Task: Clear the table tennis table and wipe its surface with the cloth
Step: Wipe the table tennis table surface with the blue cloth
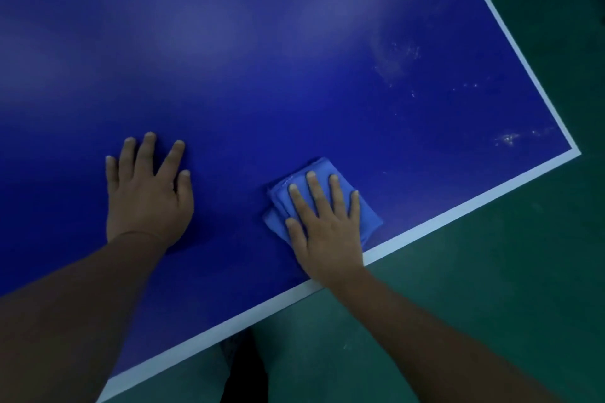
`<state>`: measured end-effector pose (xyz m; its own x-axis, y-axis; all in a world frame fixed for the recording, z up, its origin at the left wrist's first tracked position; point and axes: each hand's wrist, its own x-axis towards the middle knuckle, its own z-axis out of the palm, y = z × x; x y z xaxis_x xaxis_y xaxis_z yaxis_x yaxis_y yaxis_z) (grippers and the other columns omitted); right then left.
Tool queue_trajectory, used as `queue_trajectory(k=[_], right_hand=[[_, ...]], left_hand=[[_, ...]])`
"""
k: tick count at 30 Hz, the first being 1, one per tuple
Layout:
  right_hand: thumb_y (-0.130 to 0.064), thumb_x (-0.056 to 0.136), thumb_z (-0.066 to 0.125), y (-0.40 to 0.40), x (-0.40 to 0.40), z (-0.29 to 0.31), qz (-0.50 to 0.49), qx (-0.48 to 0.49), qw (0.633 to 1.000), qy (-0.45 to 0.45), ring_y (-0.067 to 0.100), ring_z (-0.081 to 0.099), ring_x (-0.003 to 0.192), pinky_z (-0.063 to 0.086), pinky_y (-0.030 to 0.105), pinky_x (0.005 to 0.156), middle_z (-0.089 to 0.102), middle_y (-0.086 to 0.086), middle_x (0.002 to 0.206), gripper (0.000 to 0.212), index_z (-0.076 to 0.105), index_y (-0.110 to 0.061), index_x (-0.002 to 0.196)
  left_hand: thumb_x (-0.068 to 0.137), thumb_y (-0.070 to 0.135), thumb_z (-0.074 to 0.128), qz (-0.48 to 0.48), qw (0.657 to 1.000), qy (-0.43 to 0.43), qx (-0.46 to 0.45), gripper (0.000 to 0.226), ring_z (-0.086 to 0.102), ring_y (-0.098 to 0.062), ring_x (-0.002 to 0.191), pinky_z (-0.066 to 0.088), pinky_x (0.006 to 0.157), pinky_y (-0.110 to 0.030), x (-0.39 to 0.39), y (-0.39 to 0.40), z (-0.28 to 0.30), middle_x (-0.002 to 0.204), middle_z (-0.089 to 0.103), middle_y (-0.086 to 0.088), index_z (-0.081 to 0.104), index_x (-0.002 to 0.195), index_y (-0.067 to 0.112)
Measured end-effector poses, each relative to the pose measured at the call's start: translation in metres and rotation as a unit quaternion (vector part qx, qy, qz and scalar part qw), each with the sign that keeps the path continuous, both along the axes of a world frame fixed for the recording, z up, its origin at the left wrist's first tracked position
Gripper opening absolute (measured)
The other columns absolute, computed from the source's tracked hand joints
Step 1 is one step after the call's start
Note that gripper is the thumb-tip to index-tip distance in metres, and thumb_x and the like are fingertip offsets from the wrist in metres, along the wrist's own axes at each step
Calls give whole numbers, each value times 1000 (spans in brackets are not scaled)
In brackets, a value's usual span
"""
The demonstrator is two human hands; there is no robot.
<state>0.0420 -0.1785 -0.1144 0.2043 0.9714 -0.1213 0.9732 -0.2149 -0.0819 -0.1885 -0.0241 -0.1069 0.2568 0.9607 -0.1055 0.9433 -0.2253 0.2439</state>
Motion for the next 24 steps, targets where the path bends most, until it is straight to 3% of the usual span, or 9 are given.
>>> queue_trajectory(k=[3, 6, 9, 11, 13, 15, 16, 20, 24], right_hand=[[-55, 101, 22, 7, 63, 2, 15, -17, 1000, -13, 31, 14, 152, 15, 63, 117, 23, -2, 164, 58, 31, -33, 154], [-58, 99, 12, 37, 138, 7, -171, -32, 984, -23, 30, 6, 153, 8, 61, 119, 11, -2, 167, 63, 19, -35, 158], [-54, 103, 15, 67, 148, 13, -334, -19, 942, 29, 26, -5, 154, 1, 61, 119, -1, -5, 168, 58, 8, -38, 159], [-51, 104, 16, 67, 114, 9, -261, -7, 965, 6, 29, -1, 154, 2, 61, 119, 3, -3, 168, 57, 11, -36, 159], [-53, 104, 16, 48, 81, 4, -71, 9, 997, -1, 30, 5, 154, 5, 61, 119, 13, -2, 166, 57, 23, -34, 157], [-56, 104, 16, 39, 93, 2, 44, -2, 999, 5, 28, 8, 154, 8, 61, 120, 18, -4, 165, 58, 28, -33, 155], [-57, 103, 16, 44, 111, 2, 51, -9, 999, 6, 28, 8, 154, 9, 61, 120, 18, -4, 165, 58, 28, -34, 155], [-57, 102, 17, 86, 178, 7, -133, -9, 991, -11, 27, 4, 153, 4, 59, 120, 10, -5, 167, 59, 20, -37, 157], [-54, 103, 16, 117, 180, 8, -256, -1, 967, 16, 26, -5, 153, -1, 60, 119, -1, -6, 168, 58, 8, -38, 159]], left_hand=[[97, 51, 14, -3, 1000, 1, -4, 65, -2, -26, 153, -5, 123, -48, -1, 0, 0, 165, 14, -8, 27, 156, 28], [98, 50, 16, -2, 1000, -1, -4, 64, -1, -27, 152, -4, 123, -49, -1, 0, 0, 165, 14, -8, 28, 156, 28], [98, 50, 17, -2, 1000, 0, -6, 63, 0, -27, 152, -4, 123, -48, -1, 1, 0, 164, 15, -8, 29, 156, 27], [98, 50, 16, -4, 1000, 2, -7, 64, 1, -27, 152, -4, 123, -47, -1, 1, 0, 164, 16, -8, 28, 156, 28], [97, 50, 16, 0, 1000, 4, -2, 64, 1, -27, 152, -4, 123, -47, 0, 1, 0, 164, 17, -8, 29, 156, 27], [96, 50, 15, 2, 1000, 7, 2, 65, 2, -26, 152, -5, 122, -45, 1, 1, 0, 164, 18, -8, 30, 155, 28], [96, 51, 15, 2, 1000, 10, 4, 65, 2, -26, 152, -7, 122, -43, 1, 1, -1, 164, 19, -8, 30, 155, 28], [97, 50, 17, -3, 1000, 24, 13, 64, 6, -28, 152, -19, 117, -31, 2, 3, -1, 163, 21, -9, 31, 155, 26], [97, 50, 17, 0, 999, 34, 11, 65, 9, -29, 152, -4, 121, -43, 2, 2, -1, 163, 23, -10, 32, 155, 26]])
